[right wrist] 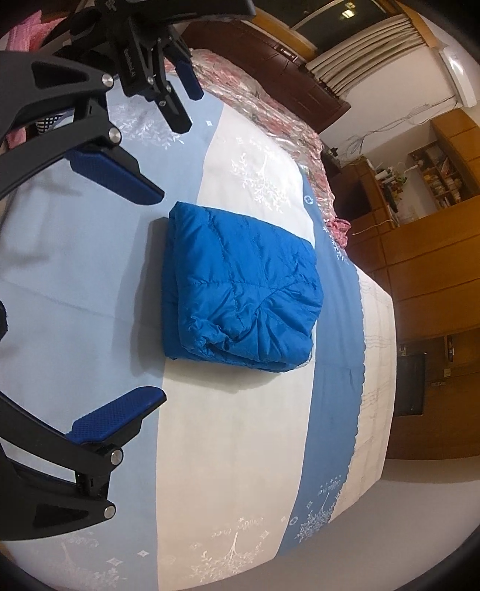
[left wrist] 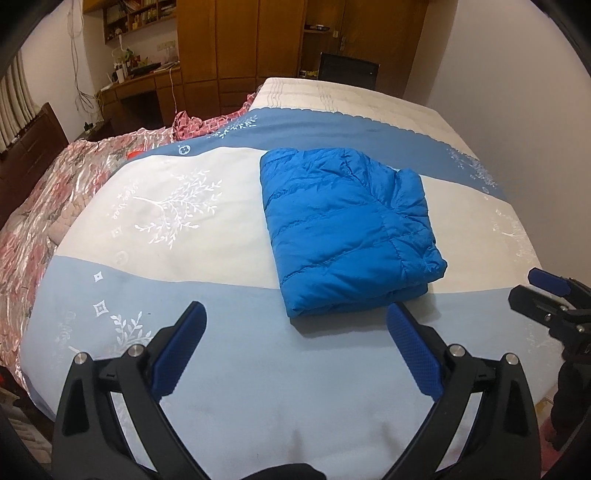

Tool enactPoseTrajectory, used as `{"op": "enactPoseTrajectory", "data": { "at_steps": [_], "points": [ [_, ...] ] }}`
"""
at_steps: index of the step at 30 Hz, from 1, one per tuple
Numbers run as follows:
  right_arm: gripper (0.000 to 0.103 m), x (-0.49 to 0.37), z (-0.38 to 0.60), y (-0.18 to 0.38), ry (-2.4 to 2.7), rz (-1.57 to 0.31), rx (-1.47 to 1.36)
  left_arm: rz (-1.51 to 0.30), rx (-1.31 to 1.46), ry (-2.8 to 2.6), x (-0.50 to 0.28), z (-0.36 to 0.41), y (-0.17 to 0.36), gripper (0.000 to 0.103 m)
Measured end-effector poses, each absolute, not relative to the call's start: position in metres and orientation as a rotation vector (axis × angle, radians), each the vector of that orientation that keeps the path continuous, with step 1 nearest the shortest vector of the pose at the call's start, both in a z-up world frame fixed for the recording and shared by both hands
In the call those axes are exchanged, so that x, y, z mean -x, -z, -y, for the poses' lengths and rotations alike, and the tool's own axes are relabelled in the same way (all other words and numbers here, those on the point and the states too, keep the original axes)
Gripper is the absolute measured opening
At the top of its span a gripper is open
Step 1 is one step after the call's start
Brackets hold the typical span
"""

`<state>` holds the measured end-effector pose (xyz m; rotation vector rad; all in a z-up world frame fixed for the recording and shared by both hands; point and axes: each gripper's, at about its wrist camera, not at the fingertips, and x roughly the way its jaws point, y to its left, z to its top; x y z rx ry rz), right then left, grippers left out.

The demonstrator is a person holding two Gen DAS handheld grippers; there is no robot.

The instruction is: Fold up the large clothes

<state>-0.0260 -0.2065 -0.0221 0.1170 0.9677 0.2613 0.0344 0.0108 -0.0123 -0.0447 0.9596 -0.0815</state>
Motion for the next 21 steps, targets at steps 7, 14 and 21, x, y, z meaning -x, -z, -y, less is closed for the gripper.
{"op": "enactPoseTrajectory", "data": {
  "at_steps": [7,14,21],
  "points": [
    [0.099,0.0268,0.2008,0.0239,-0.253,-0.976,-0.104,-0.95,0.041,0.08,-0.0308,-0.0104,0.0072,0.097],
    [0.099,0.0246,0.1993,0.0268,-0.248,-0.984,-0.106,-0.96,0.034,0.077,-0.0318,-0.0112,0.0085,0.097],
    [0.099,0.0241,0.1994,0.0269,-0.248,-0.984,-0.106,-0.962,0.032,0.074,-0.032,-0.0111,0.0093,0.097]
  ]
}}
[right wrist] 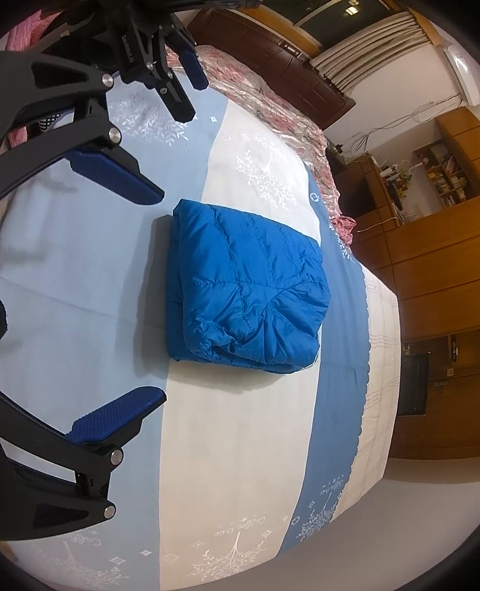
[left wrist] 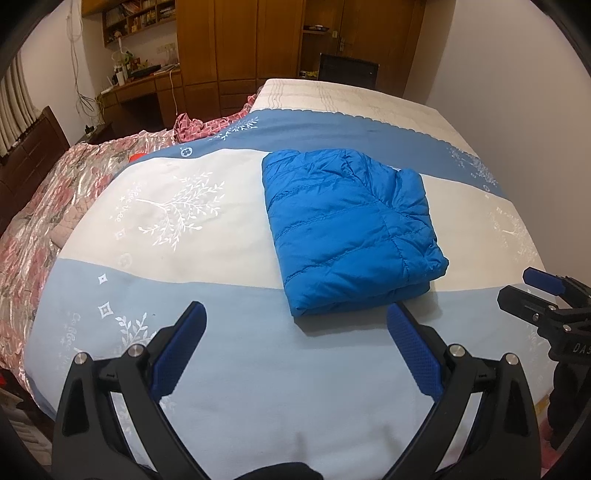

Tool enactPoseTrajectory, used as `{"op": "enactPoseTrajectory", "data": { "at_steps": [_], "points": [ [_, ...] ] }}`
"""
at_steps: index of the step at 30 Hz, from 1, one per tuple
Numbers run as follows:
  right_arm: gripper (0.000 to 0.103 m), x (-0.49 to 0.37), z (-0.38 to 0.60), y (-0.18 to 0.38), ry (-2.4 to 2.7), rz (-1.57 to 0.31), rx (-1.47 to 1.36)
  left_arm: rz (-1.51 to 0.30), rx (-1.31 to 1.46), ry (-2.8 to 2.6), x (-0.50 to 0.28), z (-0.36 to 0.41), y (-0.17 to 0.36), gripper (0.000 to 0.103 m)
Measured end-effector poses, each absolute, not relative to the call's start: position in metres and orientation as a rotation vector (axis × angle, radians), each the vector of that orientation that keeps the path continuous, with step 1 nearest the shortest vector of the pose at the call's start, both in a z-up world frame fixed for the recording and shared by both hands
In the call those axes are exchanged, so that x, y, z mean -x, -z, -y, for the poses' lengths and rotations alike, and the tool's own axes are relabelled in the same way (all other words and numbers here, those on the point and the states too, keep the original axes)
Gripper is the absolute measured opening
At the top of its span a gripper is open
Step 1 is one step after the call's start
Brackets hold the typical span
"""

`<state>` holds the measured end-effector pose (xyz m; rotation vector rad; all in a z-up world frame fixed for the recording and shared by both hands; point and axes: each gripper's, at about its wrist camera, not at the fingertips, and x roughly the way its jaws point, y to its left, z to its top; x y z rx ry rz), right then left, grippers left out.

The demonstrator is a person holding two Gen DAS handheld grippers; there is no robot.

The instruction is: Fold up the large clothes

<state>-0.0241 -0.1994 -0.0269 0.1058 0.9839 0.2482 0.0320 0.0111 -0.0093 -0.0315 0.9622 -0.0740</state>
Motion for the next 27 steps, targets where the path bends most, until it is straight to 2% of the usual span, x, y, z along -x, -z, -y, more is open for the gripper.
{"op": "enactPoseTrajectory", "data": {
  "at_steps": [27],
  "points": [
    [0.099,0.0214,0.1988,0.0268,-0.251,-0.987,-0.106,-0.965,0.026,0.078,-0.0331,-0.012,0.0119,0.097]
  ]
}}
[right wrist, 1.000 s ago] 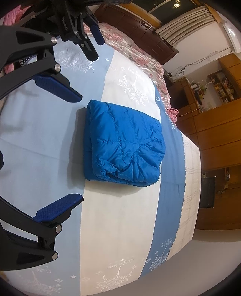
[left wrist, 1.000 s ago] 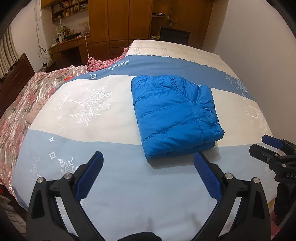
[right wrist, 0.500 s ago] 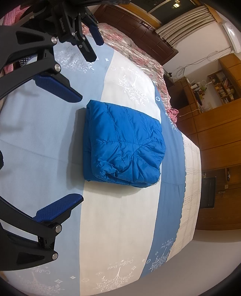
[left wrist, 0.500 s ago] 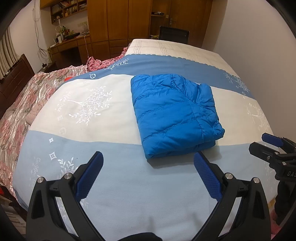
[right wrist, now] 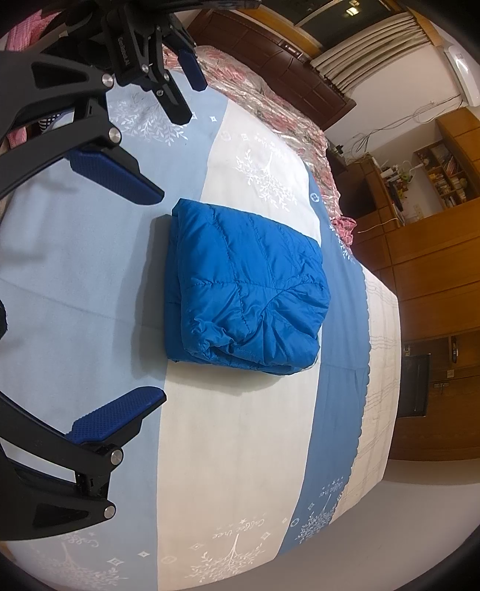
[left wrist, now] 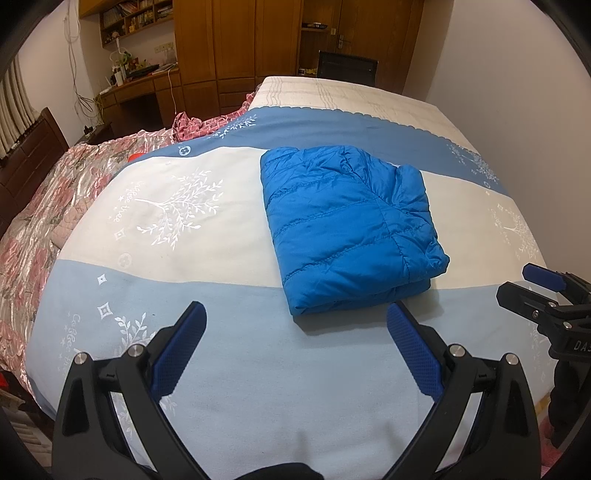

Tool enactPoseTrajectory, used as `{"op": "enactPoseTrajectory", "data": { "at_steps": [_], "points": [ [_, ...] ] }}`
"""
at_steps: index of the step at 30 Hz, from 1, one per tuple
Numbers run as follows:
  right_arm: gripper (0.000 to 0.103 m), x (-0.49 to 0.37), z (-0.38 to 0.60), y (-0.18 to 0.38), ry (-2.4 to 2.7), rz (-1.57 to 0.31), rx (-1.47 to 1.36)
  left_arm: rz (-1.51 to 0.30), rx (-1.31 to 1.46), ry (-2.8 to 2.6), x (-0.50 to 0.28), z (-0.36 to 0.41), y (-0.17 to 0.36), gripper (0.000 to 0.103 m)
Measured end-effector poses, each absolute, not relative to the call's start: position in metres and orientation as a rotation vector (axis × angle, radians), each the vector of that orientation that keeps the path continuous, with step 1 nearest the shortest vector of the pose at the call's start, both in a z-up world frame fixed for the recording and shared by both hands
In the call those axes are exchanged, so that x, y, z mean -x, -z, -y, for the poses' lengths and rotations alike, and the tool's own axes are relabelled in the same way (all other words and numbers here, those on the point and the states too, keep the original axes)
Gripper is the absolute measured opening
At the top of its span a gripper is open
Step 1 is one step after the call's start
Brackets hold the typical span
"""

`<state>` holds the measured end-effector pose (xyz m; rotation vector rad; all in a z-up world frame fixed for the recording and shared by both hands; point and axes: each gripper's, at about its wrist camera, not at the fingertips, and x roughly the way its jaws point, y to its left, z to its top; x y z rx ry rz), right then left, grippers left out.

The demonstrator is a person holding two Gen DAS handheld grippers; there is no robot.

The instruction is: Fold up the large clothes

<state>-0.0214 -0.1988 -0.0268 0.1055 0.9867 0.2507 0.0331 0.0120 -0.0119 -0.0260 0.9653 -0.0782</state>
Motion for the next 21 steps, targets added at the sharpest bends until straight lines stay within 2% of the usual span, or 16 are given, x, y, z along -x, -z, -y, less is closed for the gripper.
{"op": "enactPoseTrajectory", "data": {
  "at_steps": [21],
  "points": [
    [0.099,0.0196,0.199,0.0284,-0.251,-0.989,-0.104,-0.969,0.023,0.085,-0.0334,-0.013,0.0141,0.097]
  ]
}}
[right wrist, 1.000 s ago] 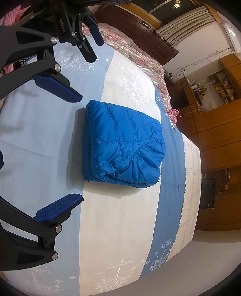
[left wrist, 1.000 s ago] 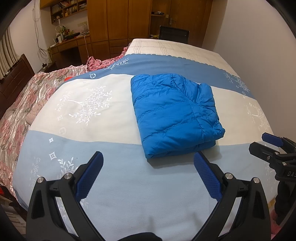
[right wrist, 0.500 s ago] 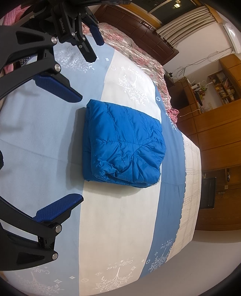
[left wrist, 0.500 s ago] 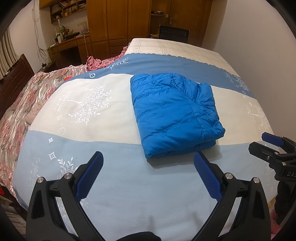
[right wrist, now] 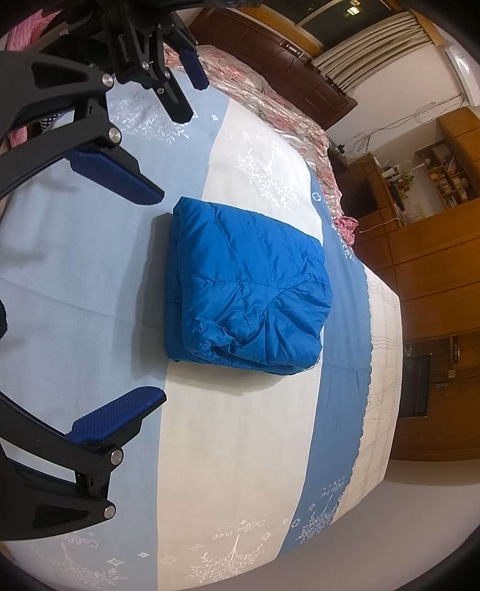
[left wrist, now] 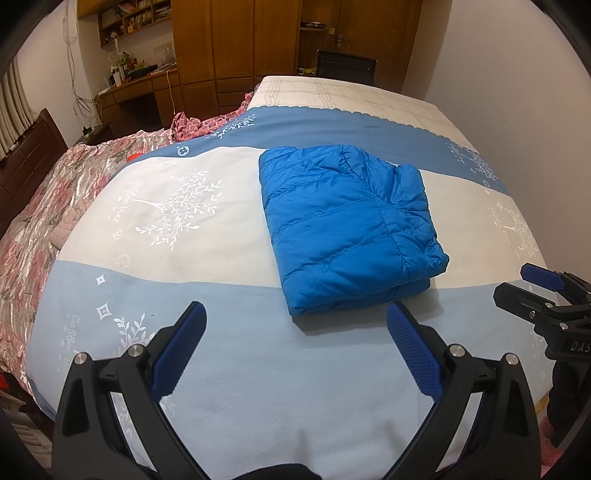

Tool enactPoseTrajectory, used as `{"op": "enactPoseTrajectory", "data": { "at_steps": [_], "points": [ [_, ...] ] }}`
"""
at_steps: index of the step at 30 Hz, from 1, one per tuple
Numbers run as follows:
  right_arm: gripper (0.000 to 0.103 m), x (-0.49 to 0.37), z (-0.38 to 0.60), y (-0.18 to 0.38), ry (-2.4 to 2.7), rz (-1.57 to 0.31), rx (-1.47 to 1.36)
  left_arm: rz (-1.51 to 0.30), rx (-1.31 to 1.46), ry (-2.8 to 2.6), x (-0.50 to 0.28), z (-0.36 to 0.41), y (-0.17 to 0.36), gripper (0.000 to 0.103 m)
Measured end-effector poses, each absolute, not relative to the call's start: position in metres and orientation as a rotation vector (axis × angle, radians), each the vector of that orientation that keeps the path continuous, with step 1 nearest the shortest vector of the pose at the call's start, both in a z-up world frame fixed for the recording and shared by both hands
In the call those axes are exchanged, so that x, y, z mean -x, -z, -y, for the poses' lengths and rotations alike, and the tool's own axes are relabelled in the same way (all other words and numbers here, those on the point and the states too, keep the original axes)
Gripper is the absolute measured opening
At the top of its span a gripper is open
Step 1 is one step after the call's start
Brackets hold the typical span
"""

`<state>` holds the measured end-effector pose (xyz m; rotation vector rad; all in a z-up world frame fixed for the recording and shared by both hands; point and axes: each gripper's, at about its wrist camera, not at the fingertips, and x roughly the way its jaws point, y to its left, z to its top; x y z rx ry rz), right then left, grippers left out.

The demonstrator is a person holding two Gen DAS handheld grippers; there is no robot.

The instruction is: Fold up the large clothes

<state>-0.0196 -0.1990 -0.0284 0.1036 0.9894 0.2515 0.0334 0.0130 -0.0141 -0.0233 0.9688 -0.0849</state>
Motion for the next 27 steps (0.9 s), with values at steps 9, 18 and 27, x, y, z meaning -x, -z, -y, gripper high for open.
{"op": "enactPoseTrajectory", "data": {
  "at_steps": [9,18,27],
  "points": [
    [0.099,0.0187,0.1993,0.0291,-0.252,-0.992,-0.103,-0.97,0.017,0.09,-0.0362,-0.0185,0.0147,0.097],
    [0.099,0.0167,0.2003,0.0312,-0.254,-0.993,-0.101,-0.976,0.017,0.103,-0.039,-0.0216,0.0135,0.097],
    [0.099,0.0139,0.2014,0.0332,-0.256,-0.995,-0.097,-0.979,0.008,0.104,-0.0415,-0.0226,0.013,0.097]
  ]
}}
